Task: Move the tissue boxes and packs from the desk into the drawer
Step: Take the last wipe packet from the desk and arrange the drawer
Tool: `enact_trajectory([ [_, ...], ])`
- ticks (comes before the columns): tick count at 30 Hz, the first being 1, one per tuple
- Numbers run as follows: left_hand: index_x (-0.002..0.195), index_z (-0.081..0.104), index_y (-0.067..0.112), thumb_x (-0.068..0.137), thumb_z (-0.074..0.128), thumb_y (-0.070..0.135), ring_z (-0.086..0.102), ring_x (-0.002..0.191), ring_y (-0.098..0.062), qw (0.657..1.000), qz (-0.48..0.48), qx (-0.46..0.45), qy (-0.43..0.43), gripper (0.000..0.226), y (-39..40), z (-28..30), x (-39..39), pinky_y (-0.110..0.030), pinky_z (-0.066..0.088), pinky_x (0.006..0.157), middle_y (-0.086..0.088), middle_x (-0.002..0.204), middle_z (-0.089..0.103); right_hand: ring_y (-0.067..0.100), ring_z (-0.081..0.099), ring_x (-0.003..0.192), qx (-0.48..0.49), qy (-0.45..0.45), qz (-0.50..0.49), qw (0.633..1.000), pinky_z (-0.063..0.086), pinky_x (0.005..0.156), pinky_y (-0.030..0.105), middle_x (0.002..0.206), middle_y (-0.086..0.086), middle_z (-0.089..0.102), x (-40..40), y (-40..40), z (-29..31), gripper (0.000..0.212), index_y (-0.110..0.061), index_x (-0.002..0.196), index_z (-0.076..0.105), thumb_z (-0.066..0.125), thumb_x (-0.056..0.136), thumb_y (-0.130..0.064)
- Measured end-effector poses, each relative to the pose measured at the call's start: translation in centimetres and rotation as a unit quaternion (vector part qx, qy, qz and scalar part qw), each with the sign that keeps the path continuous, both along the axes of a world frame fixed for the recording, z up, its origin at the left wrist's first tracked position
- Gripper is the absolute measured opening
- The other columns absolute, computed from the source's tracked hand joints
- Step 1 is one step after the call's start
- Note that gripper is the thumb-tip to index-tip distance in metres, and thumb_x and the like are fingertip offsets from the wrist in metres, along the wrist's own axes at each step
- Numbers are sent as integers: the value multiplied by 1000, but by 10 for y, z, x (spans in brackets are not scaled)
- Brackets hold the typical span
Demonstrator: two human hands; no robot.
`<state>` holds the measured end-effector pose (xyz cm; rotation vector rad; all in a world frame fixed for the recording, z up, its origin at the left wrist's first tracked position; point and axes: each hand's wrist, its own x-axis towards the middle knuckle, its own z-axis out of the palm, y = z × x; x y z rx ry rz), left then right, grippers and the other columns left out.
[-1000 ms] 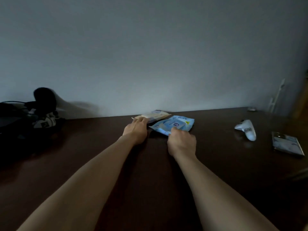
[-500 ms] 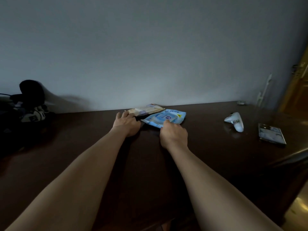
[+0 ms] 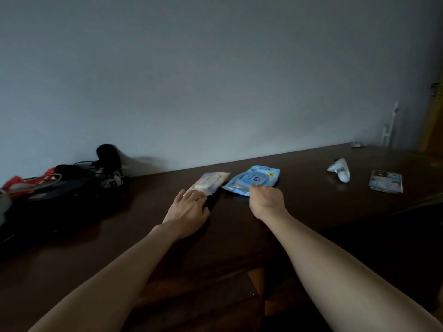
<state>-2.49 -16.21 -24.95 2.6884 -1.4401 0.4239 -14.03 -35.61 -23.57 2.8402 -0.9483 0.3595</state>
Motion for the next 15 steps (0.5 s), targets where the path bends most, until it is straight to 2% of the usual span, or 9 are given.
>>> enact_trajectory([
  [3,120,69,20,94,49,29,57,124,-21,994,-66,-84,-35,34,62,5,-41,-34,33,115,1,129,65,24,69,95,-10,-36,-17,999,39,70,35,106,5,72,-33,22,-2,24,-16,121,58,50,99,-21],
  [5,93,69,20,88,52,32,66,95,-22,973,-109,-185,-83,20,95,11,-71,-30,46,87,5,98,69,24,70,89,-33,-46,-4,998,39,68,33,100,4,74,-51,39,1,23,-15,116,62,52,97,-22],
  [6,87,62,21,88,52,37,64,86,-21,964,-111,-216,-110,20,103,16,-83,-29,45,75,6,90,64,23,70,86,-44,-51,5,998,39,67,33,96,4,74,-58,50,1,22,-14,113,64,53,96,-22],
  [7,89,58,21,88,51,45,61,87,-19,963,-87,-225,-121,25,106,22,-94,-29,43,68,7,92,60,24,69,84,-52,-59,15,997,39,66,32,93,4,74,-66,61,1,21,-14,110,66,54,95,-22],
  [9,114,55,25,85,48,64,54,109,-19,977,30,-204,-58,49,98,33,-109,-32,45,73,5,117,54,25,69,82,-64,-98,40,992,42,68,34,90,5,74,-80,85,-2,21,-15,104,68,53,96,-27],
  [11,142,43,28,77,48,79,45,130,-27,968,163,-141,125,82,84,39,-115,-42,44,95,-2,142,44,27,70,83,-67,-150,77,983,45,75,36,88,6,74,-93,106,-6,23,-16,95,68,50,96,-30],
  [12,147,39,28,74,50,82,42,134,-32,955,198,-99,196,92,79,37,-117,-46,40,102,-6,148,42,28,70,81,-70,-175,101,977,45,78,38,84,6,74,-100,115,-10,24,-16,89,66,49,95,-30],
  [13,149,38,27,73,52,81,41,135,-36,951,208,-56,223,95,76,31,-119,-48,38,106,-9,150,41,28,69,76,-75,-204,122,968,45,80,39,78,6,72,-107,123,-15,24,-16,83,64,50,95,-31],
  [15,147,39,26,76,50,68,43,133,-39,960,190,-24,206,83,77,17,-124,-50,37,105,-10,149,42,29,65,69,-70,-288,171,940,43,79,42,67,3,66,-125,132,-27,28,-16,74,59,55,95,-34],
])
